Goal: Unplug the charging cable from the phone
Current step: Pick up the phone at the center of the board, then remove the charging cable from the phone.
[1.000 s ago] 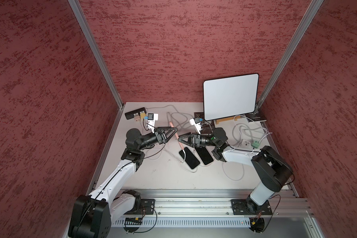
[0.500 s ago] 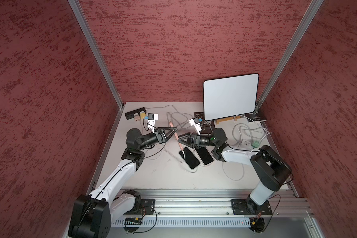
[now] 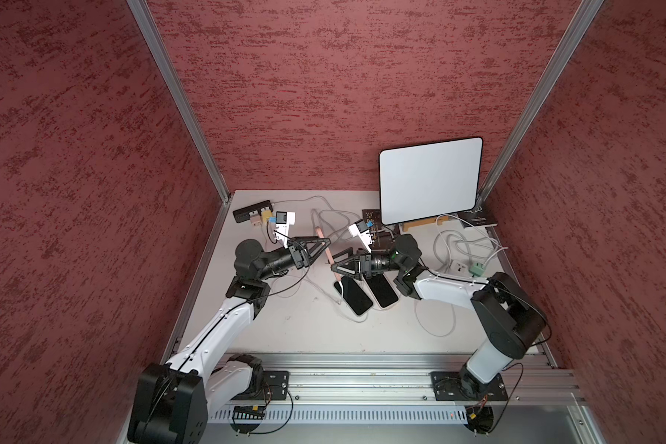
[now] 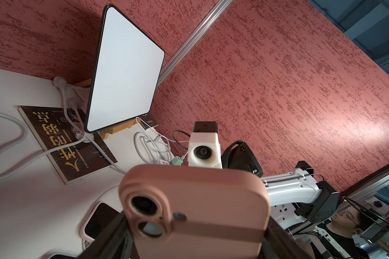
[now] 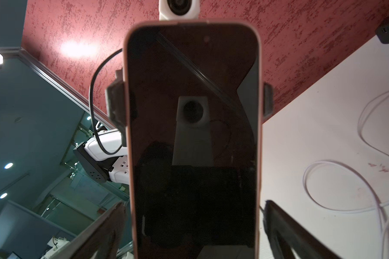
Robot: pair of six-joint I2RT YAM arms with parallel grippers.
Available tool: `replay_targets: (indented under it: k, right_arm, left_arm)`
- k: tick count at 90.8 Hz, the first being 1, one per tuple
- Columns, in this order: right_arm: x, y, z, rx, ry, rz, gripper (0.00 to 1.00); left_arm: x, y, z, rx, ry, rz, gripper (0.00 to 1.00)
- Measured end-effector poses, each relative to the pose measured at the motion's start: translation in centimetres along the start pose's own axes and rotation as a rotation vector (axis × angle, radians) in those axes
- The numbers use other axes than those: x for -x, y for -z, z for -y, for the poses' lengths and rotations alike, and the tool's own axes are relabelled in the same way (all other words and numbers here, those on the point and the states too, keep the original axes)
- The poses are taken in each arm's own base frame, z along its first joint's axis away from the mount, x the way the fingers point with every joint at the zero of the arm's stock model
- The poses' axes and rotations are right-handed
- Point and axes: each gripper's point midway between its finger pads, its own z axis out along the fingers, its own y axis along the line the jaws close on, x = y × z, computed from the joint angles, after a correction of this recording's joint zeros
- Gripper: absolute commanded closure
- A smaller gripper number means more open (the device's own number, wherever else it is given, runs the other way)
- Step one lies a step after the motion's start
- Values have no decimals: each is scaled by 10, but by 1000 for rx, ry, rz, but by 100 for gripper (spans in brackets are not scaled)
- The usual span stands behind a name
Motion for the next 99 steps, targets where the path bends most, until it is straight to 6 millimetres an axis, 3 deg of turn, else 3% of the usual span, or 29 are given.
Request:
replay_targets:
  k: [17, 40, 79, 85, 99]
  right_arm:
    - [-13, 5, 2, -52, 28, -66, 1]
    - [-27, 19, -12, -131, 138, -144, 1]
    - [-48, 27, 0, -186, 121, -215, 2]
    - [-50, 26, 5, -185, 112, -219, 9]
    - [-56, 22, 19, -188, 66, -229, 40]
  left_arm:
    - [1, 1, -1, 2, -32, -1, 83]
    - [3, 4, 0, 12, -76, -5, 84]
    - [6, 5, 0, 13, -87, -4, 83]
    - [6, 5, 0, 13, -86, -4, 83]
    - [7, 6, -1, 15, -86, -3, 82]
